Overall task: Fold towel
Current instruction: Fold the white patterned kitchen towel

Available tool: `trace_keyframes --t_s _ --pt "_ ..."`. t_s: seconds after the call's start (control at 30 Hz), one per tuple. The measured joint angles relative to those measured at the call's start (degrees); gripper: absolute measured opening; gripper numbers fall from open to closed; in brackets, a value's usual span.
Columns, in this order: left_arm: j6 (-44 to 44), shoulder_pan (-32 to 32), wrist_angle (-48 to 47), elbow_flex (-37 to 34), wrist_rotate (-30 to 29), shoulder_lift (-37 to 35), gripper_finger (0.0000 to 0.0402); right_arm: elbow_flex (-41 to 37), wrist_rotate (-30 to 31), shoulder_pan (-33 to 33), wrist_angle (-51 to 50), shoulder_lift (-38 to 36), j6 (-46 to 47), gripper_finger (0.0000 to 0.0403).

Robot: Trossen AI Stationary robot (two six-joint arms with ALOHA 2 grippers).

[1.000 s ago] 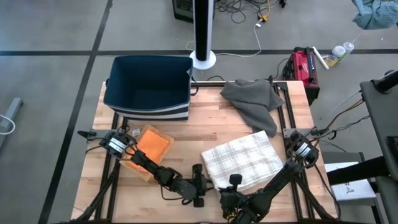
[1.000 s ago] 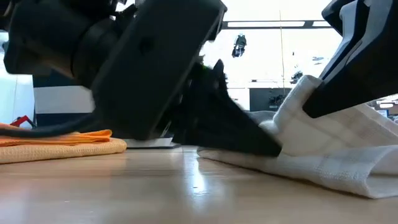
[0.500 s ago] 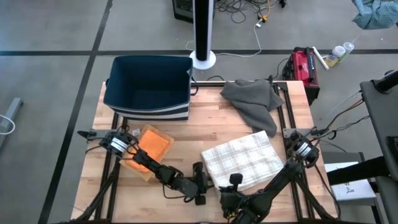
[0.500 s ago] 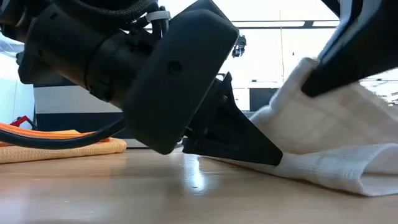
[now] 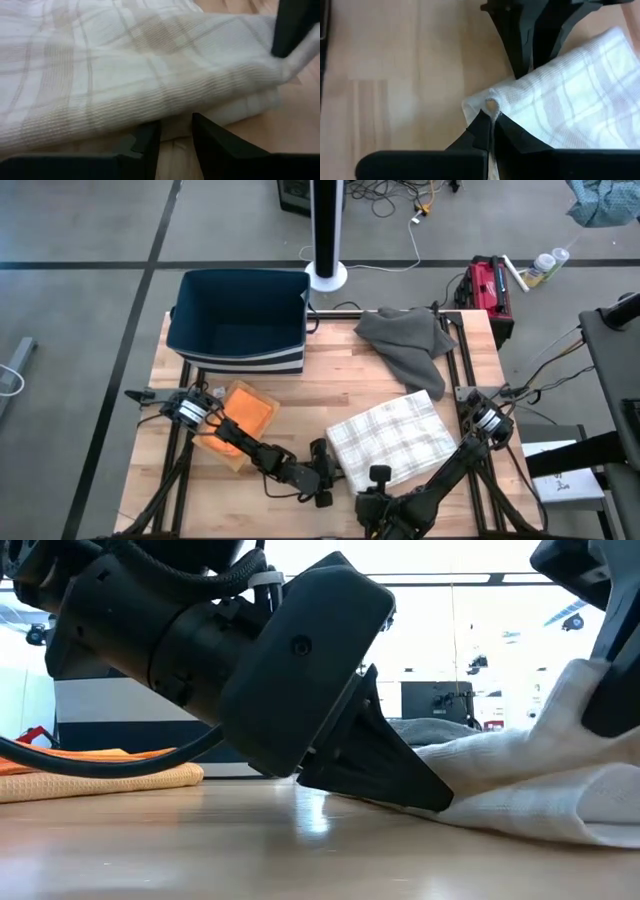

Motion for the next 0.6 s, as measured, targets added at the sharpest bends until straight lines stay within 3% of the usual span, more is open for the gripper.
trace_keyframes --t_s 0.6 --pt "-0.21 -0.02 -0.85 0.0 0.46 0.0 0.0105 -2.0 2.01 -0.28 4.01 0.65 1.39 0.0016"
